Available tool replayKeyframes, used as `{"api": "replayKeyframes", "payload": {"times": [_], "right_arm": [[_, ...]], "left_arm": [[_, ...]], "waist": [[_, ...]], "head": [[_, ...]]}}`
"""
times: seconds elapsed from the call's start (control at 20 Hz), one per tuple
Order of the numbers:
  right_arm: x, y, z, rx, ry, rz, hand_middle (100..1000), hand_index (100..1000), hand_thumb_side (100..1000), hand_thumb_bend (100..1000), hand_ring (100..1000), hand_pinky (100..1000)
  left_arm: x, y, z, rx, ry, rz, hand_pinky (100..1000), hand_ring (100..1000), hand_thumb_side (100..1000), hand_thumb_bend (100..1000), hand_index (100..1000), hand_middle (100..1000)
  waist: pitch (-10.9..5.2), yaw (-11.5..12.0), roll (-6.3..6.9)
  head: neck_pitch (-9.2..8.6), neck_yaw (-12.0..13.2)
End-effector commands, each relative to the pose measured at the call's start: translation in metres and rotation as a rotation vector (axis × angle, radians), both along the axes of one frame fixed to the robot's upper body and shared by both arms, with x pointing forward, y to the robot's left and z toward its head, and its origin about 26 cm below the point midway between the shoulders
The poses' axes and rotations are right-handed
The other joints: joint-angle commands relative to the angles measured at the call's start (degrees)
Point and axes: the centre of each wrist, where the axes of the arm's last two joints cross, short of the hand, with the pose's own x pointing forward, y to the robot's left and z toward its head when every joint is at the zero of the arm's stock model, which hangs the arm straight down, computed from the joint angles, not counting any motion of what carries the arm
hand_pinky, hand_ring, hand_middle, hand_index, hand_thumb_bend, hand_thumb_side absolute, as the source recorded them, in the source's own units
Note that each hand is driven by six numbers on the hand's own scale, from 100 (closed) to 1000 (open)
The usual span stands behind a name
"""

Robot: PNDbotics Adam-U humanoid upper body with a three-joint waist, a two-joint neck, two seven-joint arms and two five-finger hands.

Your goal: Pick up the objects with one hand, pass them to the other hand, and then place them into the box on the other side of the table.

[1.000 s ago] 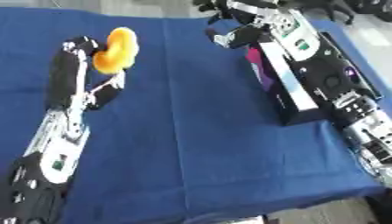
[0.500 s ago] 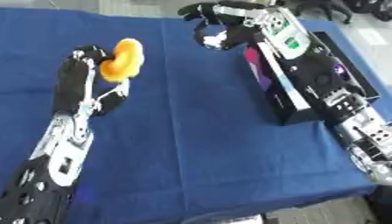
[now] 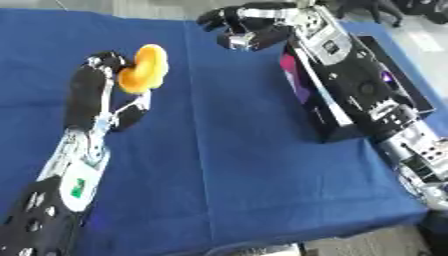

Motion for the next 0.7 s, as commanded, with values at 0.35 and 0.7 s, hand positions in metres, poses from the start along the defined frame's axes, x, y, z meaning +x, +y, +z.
{"api": "replayKeyframes", "payload": {"times": [0.35, 0.7], "right_arm": [[-0.003, -0.007, 0.012, -0.119, -0.054, 0.082, 1000, 1000, 767, 100, 1000, 864], [-0.007, -0.004, 0.011, -0.128, -0.046, 0.093, 1000, 1000, 824, 100, 1000, 864]], "left_arm": [[-0.004, -0.016, 0.02, -0.002, -0.079, -0.033, 672, 544, 100, 100, 522, 453], [-0.006, -0.023, 0.022, 0.016, -0.107, -0.038, 672, 545, 100, 100, 523, 455]], "waist": [[0.15, 0.49, -0.69], [0.4, 0.88, -1.08]], "head": [[-0.1, -0.57], [-0.1, -1.16]]}}
